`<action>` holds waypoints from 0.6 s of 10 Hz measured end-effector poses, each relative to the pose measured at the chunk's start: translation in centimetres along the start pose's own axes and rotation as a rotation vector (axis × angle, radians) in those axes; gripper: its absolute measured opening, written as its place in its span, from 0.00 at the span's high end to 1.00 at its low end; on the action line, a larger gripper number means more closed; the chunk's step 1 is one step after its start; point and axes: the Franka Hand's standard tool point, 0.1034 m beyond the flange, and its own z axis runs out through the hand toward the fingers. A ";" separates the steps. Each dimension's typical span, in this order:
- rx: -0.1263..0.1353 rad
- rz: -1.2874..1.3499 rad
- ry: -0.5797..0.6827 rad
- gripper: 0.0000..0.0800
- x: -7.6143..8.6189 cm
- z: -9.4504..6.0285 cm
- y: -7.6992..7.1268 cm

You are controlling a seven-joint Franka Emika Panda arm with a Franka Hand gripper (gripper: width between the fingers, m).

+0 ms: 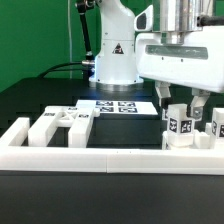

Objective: Assemble chair

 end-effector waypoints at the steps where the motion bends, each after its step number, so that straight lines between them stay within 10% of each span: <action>1: 0.004 -0.057 0.001 0.23 -0.3 -0.2 -0.3; 6: 0.011 -0.573 0.012 0.19 -0.6 0.0 -0.3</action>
Offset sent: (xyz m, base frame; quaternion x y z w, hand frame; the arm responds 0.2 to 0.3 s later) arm -0.0086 0.0056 0.0003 0.0067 0.0124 -0.1792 0.9837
